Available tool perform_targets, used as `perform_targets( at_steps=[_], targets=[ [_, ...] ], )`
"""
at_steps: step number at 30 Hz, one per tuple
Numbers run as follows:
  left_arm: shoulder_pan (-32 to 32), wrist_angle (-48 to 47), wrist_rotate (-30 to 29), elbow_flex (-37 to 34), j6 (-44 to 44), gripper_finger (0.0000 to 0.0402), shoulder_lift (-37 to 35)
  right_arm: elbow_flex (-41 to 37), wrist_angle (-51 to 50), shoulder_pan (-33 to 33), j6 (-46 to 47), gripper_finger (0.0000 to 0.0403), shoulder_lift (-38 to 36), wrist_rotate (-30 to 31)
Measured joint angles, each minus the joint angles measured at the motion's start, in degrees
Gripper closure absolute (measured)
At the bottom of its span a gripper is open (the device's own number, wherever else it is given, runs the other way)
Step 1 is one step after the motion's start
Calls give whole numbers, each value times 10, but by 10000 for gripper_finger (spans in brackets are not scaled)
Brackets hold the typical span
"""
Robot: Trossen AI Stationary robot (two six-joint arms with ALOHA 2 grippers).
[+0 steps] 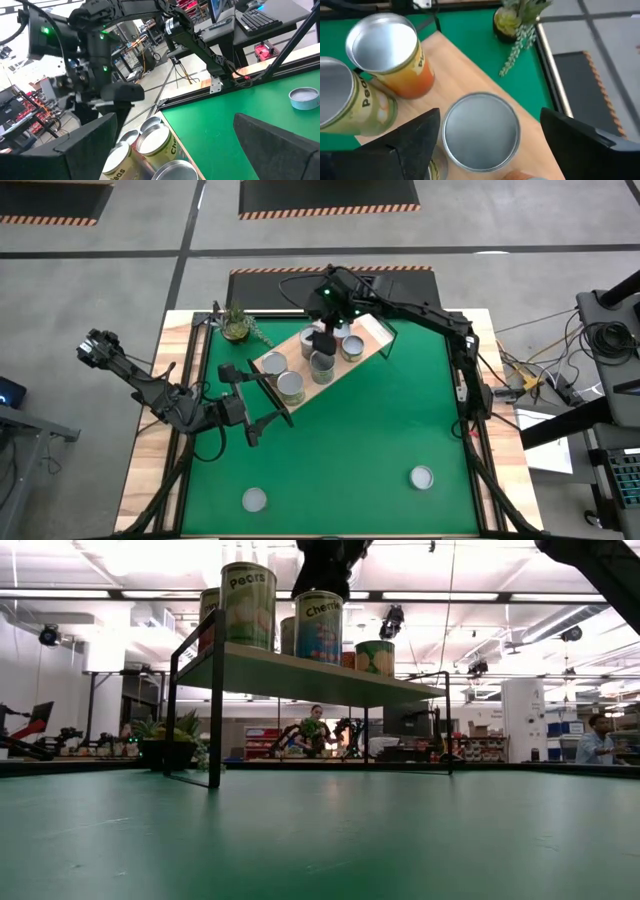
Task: Pick and place cans onto a shelf
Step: Put the dark blue can on the shelf
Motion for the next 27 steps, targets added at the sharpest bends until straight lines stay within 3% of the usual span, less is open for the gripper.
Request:
perform_targets(
  at_steps=[4,8,13,18,27],
  targets=[
    [0,0,0,0,0,19,0,-1,4,-4,-18,106,-9,33],
    [0,0,0,0,0,19,0,-1,-27,-24,-30,177,-7,95],
    [0,0,0,0,0,19,0,-2,-60,-46,-24,287,8,89],
    [0,-1,0,0,0,19,0,-3,-66,-44,-25,374,24,35],
    [0,-2,0,0,0,19,0,-3,-64,-26,-32,390,30,23]
  ],
)
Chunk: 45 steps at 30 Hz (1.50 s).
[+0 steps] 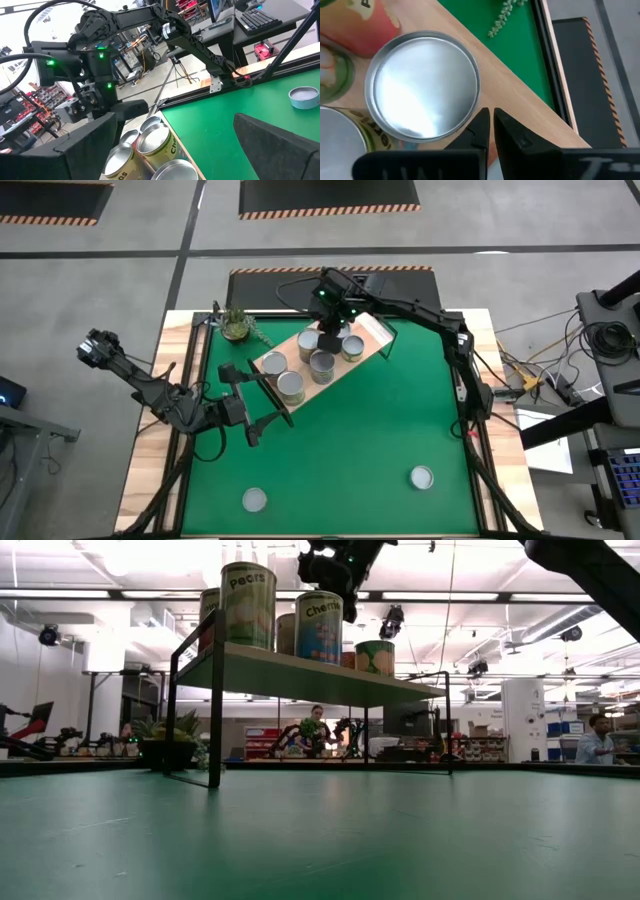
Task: Pick and place cans onto a shelf
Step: Put the dark blue can on the shelf, then put the light blue can on the shelf
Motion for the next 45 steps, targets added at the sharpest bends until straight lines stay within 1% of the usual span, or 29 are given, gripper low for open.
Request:
perform_targets(
  at_steps=[14,16,21,25,28,32,38,45],
  targets=[
    [0,0,0,0,-2,19,0,0,19,5,11,390,0,0],
    [0,0,0,0,-2,19,0,0,20,5,17,390,-1,7],
    [0,0,0,0,-2,19,0,0,20,5,21,390,-20,15],
    [0,0,0,0,-2,19,0,1,15,11,70,390,-53,17],
    [0,0,0,0,-2,19,0,2,-13,26,113,390,-81,12],
    [0,0,2,0,-9,19,0,2,-69,69,165,390,-111,6],
    [0,1,6,0,-17,19,0,-2,-141,183,217,390,-121,6],
    [0,2,7,0,-27,19,0,-37,-151,326,279,390,-121,9]
  ],
)
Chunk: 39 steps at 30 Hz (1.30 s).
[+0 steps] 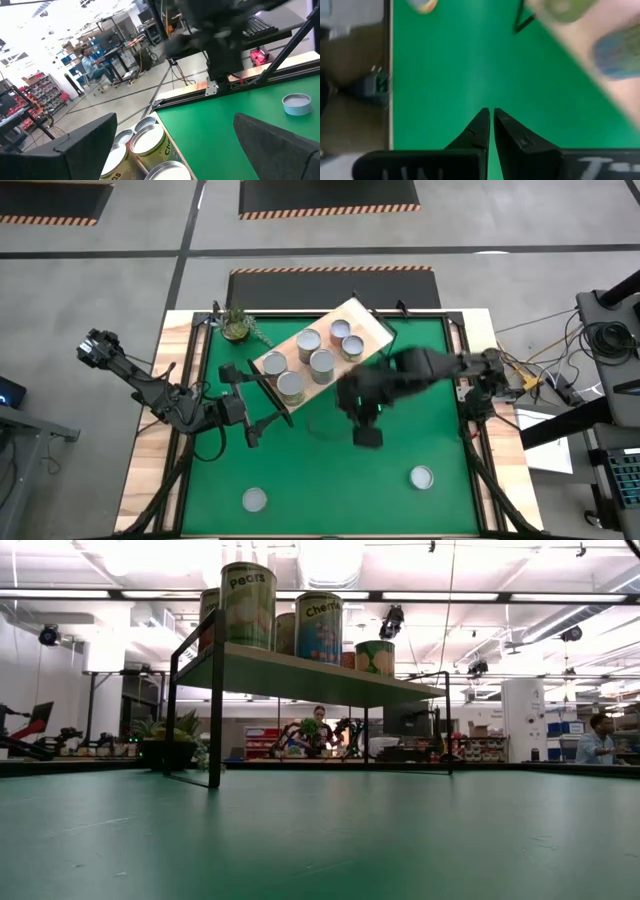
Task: Pick and place cans onto a shelf
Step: Put the light blue can on the shelf
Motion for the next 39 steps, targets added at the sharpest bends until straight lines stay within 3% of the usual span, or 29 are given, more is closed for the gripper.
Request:
perform_targets(
  at_steps=[5,11,17,23,27,30,34,39],
  targets=[
    [0,0,0,0,-9,19,0,-64,15,70,64,390,-1,2],
    [0,0,0,0,-23,19,0,-182,29,121,207,390,-13,2],
    [0,0,0,0,-33,19,0,-365,117,181,396,390,-68,-48],
    [-1,0,0,0,-56,19,0,-571,291,244,577,390,-169,-39],
    [-1,0,0,0,-60,19,0,-669,308,278,716,390,-227,-22],
    [-1,0,0,0,-70,19,0,-719,310,294,799,390,-268,-13],
    [-1,0,0,0,-76,19,0,-759,316,306,840,386,-305,-7],
    [-1,0,0,0,-83,19,0,-782,326,306,847,333,-315,0]
  ],
)
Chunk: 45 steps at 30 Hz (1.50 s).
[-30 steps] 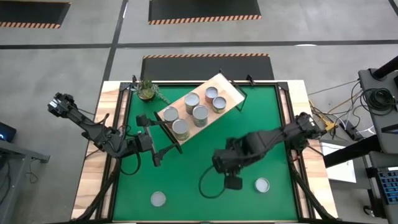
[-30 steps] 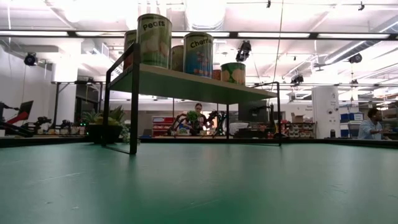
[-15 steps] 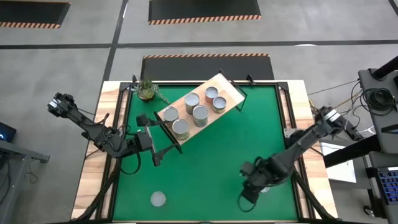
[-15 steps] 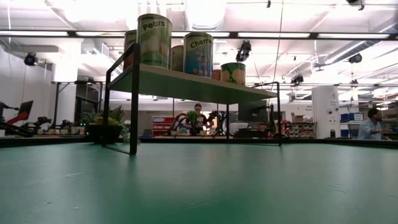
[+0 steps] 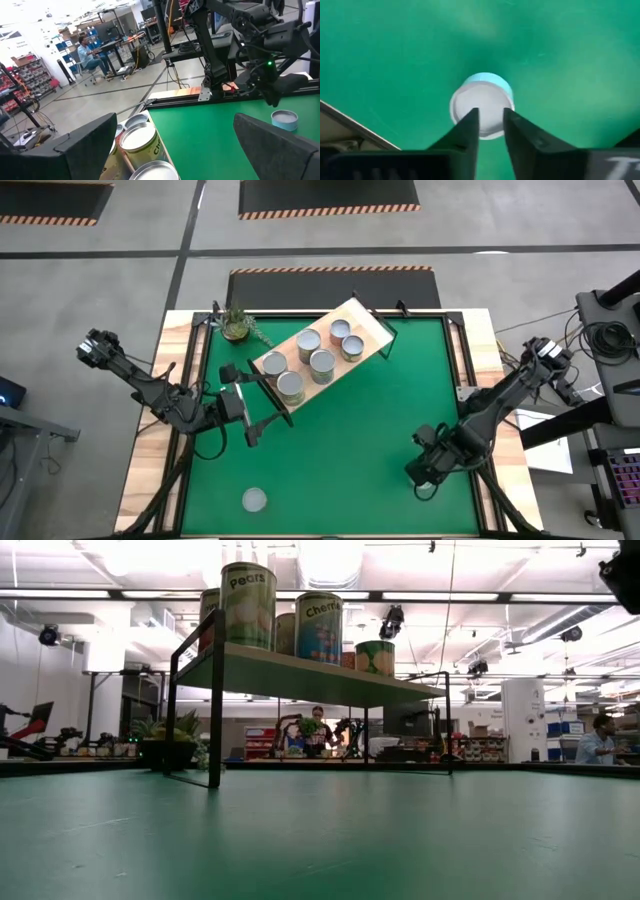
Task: Pick and place cans onto a shelf
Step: Put the light blue can on the shelf
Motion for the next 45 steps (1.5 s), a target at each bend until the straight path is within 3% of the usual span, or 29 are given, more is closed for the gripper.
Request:
perform_targets(
  at_steps=[12,16,31,45],
  targets=[
    [0,-4,0,0,-1,19,0,5,45,2,38,76,76,-54],
    [0,-4,0,0,-1,19,0,5,47,4,19,27,111,-76],
    [0,-4,0,0,-1,19,0,5,63,4,-17,27,135,-54],
    [0,-4,0,0,-1,19,0,5,60,3,-13,145,131,-29]
  ],
)
